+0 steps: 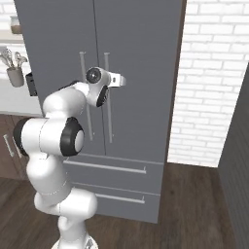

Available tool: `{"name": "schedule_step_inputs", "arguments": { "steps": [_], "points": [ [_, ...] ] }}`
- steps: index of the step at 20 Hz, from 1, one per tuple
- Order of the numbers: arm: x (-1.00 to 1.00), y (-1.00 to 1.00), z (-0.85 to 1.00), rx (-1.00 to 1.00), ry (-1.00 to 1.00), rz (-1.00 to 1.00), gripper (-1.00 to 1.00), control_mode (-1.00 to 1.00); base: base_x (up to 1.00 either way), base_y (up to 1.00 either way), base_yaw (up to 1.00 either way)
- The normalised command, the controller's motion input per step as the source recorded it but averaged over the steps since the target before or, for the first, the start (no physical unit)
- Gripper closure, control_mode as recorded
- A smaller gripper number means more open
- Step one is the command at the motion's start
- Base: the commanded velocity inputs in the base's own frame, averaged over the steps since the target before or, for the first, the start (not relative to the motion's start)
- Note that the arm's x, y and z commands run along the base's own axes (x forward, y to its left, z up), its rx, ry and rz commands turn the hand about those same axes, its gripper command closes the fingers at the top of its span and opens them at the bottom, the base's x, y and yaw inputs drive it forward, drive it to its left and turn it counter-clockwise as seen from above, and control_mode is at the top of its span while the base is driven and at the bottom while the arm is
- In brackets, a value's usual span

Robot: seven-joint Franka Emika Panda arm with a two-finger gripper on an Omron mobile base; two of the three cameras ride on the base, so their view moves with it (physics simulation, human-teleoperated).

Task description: Take the strawberry from the fridge and place it on top of the pancake, located on the dining counter.

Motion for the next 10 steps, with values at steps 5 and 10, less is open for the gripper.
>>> {"name": "schedule_step_inputs", "arguments": {
  "steps": [5, 10],
  "points": [
    [0.0, -0.06, -0.01, 0.0, 0.0, 0.0, 1.0, -1.0, 0.0, 0.0, 0.0],
    [-0.5, -0.49, -0.01, 0.0, 0.0, 0.0, 1.0, -1.0, 0.0, 0.0, 0.0]
  ]
}}
